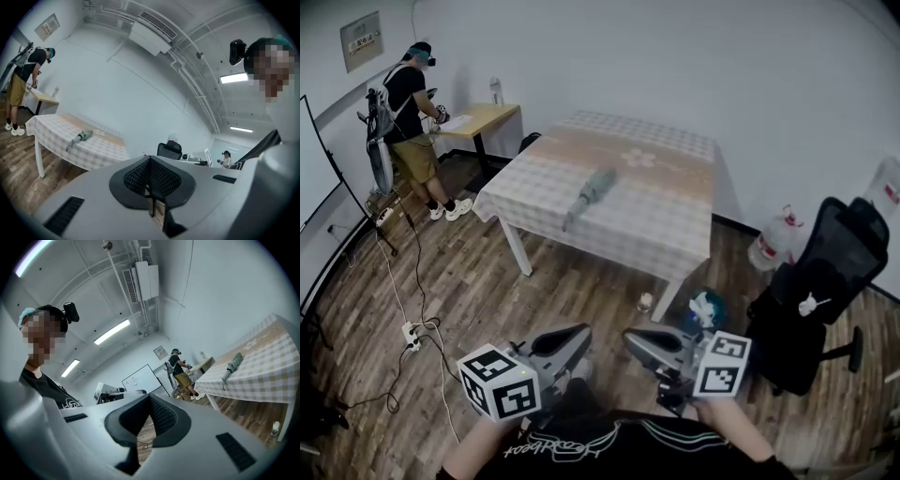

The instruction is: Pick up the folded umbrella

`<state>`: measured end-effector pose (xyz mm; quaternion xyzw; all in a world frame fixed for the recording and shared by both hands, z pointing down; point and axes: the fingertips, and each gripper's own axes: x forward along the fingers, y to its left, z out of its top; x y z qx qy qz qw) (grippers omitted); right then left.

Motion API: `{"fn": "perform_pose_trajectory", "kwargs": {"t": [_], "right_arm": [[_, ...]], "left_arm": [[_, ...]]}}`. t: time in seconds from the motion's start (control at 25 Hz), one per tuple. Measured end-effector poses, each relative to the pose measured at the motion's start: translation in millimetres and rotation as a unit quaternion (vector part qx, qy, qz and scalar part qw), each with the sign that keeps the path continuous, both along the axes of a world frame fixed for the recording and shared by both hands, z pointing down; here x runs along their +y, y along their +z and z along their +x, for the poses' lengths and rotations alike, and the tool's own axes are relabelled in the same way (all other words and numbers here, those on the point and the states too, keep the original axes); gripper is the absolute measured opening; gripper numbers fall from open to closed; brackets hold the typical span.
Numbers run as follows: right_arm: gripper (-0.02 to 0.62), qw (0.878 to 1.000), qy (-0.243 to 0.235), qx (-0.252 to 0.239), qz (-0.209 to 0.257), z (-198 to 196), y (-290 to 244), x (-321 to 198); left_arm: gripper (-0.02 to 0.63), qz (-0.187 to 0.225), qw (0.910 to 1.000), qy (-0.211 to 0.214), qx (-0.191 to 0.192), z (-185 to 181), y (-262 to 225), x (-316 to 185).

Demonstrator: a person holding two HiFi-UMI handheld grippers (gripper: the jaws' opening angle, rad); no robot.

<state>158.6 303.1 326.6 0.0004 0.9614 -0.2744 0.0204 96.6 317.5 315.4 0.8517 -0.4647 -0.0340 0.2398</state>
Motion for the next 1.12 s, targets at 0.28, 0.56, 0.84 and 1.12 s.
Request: {"fn": "perform_pose_trajectory", "kwargs": {"t": [0.28, 0.56, 0.84, 1.12], "right_arm": [[0.011, 1.0, 0.012, 0.011, -0.021, -31.6, 20.9, -55.0], [0.011, 0.998, 0.045, 0.021, -0.043, -78.5, 29.7, -127.5], [0.009, 0.994, 0.087, 0.023, -0.059, -125.9, 32.3, -227.6], [0.011, 0.991, 0.116, 0.032, -0.065, -175.1, 36.9, -304.6]], "left_arm": [[-0.003, -0.025, 0.9996, 0.003, 0.016, -36.0, 19.1, -54.2], [-0.003, -0.047, 0.9985, 0.025, 0.014, -88.0, 28.6, -131.9], [-0.003, -0.057, 0.9965, 0.061, 0.0, -136.1, 35.5, -232.7], [-0.003, -0.066, 0.9945, 0.081, -0.012, -188.0, 49.9, -315.1]]}}
